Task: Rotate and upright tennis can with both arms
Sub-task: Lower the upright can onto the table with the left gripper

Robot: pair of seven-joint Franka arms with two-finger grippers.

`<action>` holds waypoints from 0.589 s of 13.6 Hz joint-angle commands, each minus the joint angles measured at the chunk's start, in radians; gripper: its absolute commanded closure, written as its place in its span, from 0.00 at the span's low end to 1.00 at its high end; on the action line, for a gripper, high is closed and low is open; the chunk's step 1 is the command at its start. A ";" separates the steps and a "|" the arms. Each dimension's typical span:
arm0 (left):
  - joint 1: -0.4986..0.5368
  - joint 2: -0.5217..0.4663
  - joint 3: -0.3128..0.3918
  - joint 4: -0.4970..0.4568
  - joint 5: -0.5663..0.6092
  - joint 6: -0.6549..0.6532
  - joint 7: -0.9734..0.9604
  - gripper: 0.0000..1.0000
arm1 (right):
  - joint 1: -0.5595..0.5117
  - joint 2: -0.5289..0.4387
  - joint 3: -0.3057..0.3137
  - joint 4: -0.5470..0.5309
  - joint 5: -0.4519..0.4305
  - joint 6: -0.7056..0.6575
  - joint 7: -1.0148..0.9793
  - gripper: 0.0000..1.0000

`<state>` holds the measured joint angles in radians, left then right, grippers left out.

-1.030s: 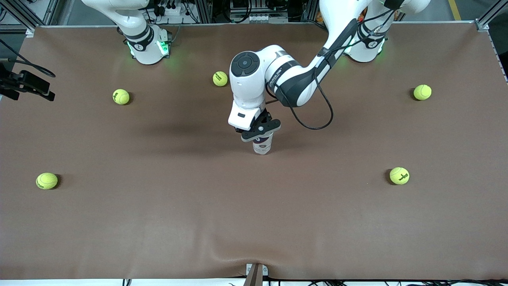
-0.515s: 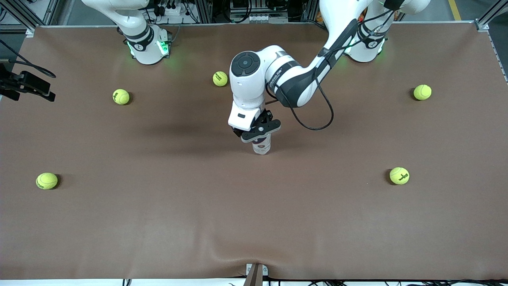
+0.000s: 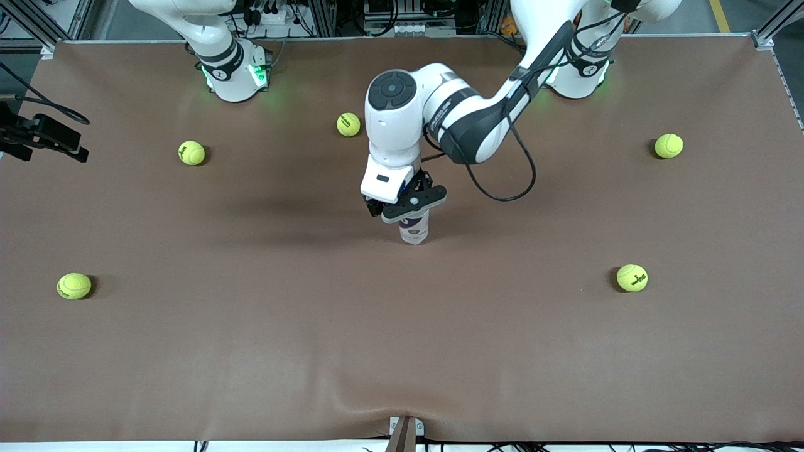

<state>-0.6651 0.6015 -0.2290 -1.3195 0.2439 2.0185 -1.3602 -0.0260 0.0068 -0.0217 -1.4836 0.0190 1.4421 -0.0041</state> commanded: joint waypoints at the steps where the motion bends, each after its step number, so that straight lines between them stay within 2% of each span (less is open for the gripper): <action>1: 0.030 -0.057 -0.003 -0.009 -0.011 -0.018 -0.016 0.00 | 0.009 0.004 -0.001 0.005 -0.004 0.009 0.006 0.00; 8: 0.110 -0.137 -0.004 -0.009 -0.040 -0.078 0.027 0.00 | 0.009 0.007 -0.001 0.005 -0.002 0.012 0.006 0.00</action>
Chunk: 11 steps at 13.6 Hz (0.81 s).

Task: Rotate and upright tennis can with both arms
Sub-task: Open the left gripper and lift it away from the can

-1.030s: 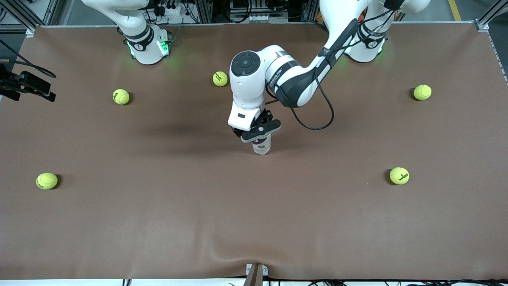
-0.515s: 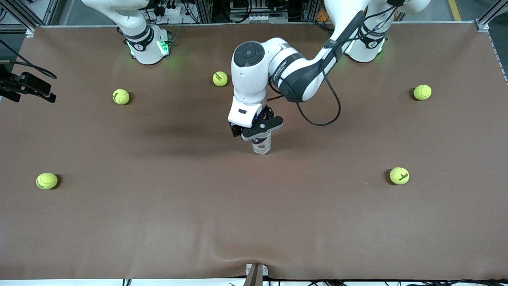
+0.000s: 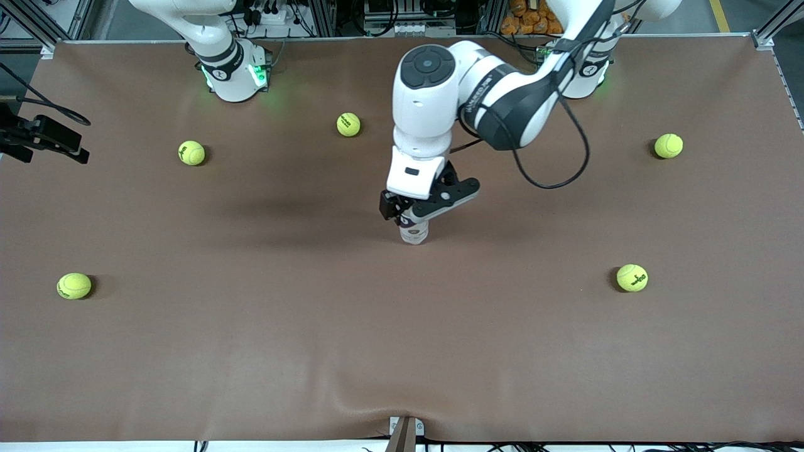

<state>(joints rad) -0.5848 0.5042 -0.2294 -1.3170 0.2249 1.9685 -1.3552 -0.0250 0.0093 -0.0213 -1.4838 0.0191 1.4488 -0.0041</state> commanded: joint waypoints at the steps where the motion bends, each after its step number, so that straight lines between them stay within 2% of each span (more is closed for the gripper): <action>1: 0.045 -0.053 -0.005 -0.010 -0.027 -0.042 0.030 0.00 | 0.008 0.005 -0.002 0.005 -0.002 0.005 0.006 0.00; 4: 0.101 -0.094 -0.002 -0.010 -0.041 -0.065 0.073 0.00 | 0.011 0.006 -0.002 0.005 -0.002 0.005 0.006 0.00; 11: 0.279 -0.183 -0.002 -0.011 -0.068 -0.169 0.342 0.00 | 0.014 0.006 -0.002 0.007 -0.004 0.004 0.004 0.00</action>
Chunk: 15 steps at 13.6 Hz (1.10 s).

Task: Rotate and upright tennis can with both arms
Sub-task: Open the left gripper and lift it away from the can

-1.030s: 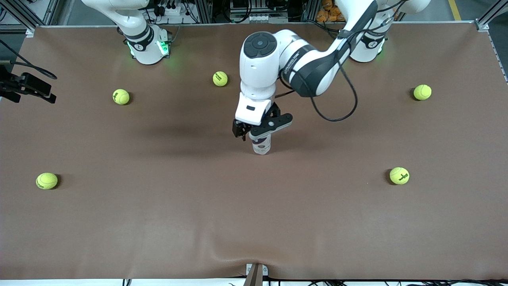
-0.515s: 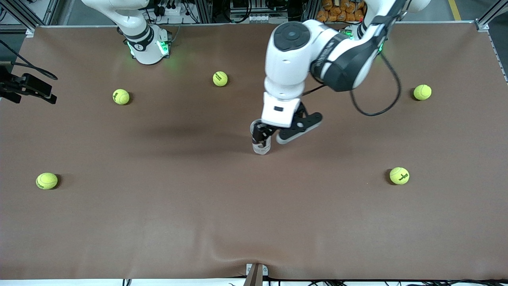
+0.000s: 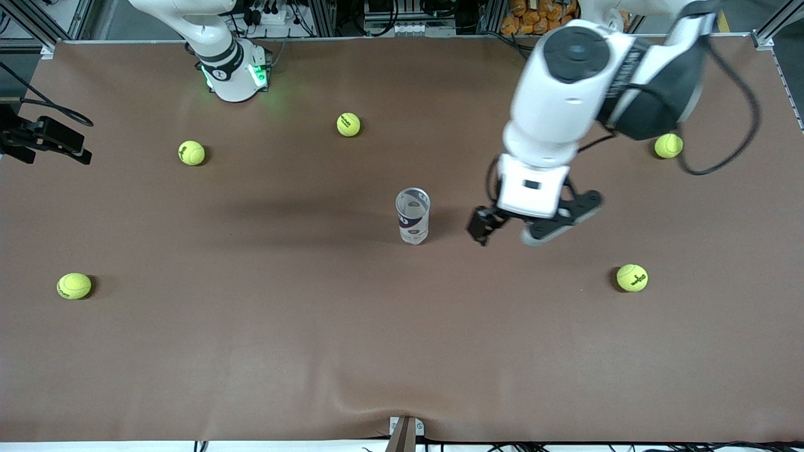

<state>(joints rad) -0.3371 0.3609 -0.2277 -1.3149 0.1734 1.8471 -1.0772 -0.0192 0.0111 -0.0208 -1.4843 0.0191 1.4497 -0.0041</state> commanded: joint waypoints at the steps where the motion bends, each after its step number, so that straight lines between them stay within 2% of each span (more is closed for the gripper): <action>1: 0.042 -0.052 -0.002 -0.014 -0.017 -0.070 0.098 0.00 | 0.008 0.004 -0.002 0.006 -0.005 0.003 0.006 0.00; 4: 0.098 -0.082 -0.004 -0.015 -0.017 -0.101 0.181 0.00 | 0.007 0.004 -0.002 0.006 -0.005 0.001 0.006 0.00; 11: 0.271 -0.097 0.001 -0.020 -0.015 -0.173 0.538 0.00 | 0.007 0.004 -0.002 0.006 -0.004 0.001 0.006 0.00; 15: 0.322 -0.103 -0.001 -0.021 -0.015 -0.221 0.597 0.00 | 0.011 0.004 -0.002 0.006 -0.005 -0.003 0.004 0.00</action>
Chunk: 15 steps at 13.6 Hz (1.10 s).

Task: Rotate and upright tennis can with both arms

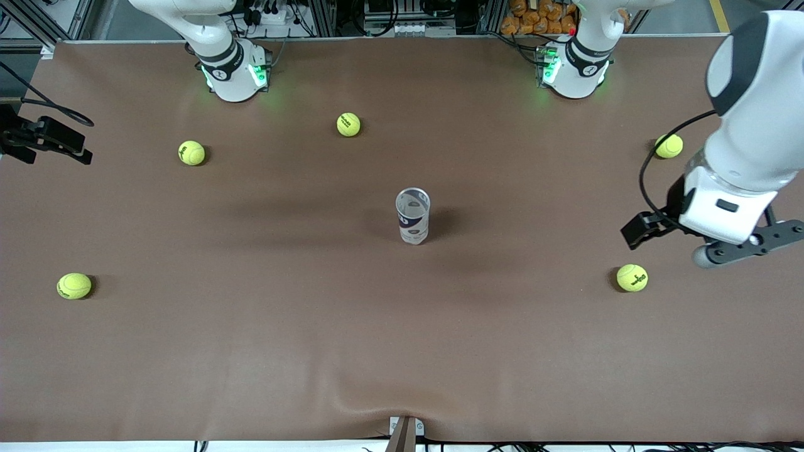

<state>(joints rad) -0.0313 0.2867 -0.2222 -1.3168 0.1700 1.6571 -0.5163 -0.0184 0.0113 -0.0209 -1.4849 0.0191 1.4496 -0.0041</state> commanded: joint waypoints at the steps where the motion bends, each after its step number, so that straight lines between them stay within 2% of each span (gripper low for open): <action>1: 0.027 -0.029 -0.005 -0.018 -0.012 -0.031 0.060 0.00 | 0.020 0.004 -0.002 0.005 -0.005 -0.005 0.004 0.00; 11: 0.114 -0.041 -0.005 -0.022 -0.014 -0.065 0.211 0.00 | 0.017 0.006 -0.004 0.006 -0.007 -0.003 0.004 0.00; 13: 0.165 -0.041 -0.006 -0.022 -0.055 -0.062 0.231 0.00 | 0.017 0.006 -0.004 0.006 -0.007 -0.003 0.004 0.00; 15: 0.159 -0.041 -0.002 -0.025 -0.069 -0.060 0.243 0.00 | 0.017 0.006 -0.004 0.006 -0.007 -0.003 0.004 0.00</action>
<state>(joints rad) 0.1254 0.2739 -0.2210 -1.3169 0.1213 1.5985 -0.2908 -0.0013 0.0154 -0.0243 -1.4871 0.0190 1.4483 -0.0040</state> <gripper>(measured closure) 0.000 0.000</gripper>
